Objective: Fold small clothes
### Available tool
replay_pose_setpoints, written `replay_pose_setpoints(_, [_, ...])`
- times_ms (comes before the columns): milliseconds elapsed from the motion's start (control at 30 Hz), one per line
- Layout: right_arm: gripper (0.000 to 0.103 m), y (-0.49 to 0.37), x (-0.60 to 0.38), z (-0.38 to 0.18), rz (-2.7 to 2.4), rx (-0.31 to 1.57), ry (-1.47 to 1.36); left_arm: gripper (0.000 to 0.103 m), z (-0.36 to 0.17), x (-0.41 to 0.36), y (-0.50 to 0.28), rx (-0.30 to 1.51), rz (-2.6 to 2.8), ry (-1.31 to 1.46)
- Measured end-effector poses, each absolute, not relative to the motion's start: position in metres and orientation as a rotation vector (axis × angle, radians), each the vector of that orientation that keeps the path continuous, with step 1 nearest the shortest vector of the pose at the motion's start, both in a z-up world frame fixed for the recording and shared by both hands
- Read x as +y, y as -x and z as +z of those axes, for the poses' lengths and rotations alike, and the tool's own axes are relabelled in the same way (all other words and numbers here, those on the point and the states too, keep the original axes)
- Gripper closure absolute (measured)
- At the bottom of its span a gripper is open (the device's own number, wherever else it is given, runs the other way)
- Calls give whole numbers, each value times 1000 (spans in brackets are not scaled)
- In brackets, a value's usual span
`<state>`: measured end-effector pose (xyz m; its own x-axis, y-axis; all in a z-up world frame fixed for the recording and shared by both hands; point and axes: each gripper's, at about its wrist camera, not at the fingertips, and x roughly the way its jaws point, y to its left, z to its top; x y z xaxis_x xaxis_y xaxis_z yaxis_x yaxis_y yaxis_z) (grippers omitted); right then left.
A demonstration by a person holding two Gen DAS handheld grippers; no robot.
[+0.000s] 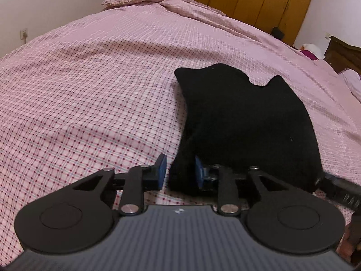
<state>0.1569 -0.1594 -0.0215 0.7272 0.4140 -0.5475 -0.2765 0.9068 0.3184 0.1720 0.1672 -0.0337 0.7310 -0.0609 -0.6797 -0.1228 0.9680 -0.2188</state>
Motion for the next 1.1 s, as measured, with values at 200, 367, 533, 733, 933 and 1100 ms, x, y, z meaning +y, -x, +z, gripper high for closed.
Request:
replay_pose_setpoints(200, [39, -157, -167, -21, 388, 675, -283, 46, -27, 171, -166, 752, 69, 284])
replay_pose_setpoints(367, [36, -152, -171, -21, 369, 661, -323, 38, -20, 177, -161, 777, 73, 356])
replay_pose_setpoints(533, [33, -137, -174, -25, 375, 650, -318, 34, -10, 174, -156, 764, 87, 337])
replay_pose_setpoints(733, [28, -126, -180, -24, 382, 662, -323, 30, 5, 171, -153, 748, 84, 336])
replay_pose_setpoints(933, [28, -118, -195, -12, 333, 599, -368, 29, 14, 173, -155, 741, 71, 358])
replay_pose_setpoints(1100, [28, -125, -208, 3, 322, 543, -407, 22, 17, 174, -165, 751, 51, 373])
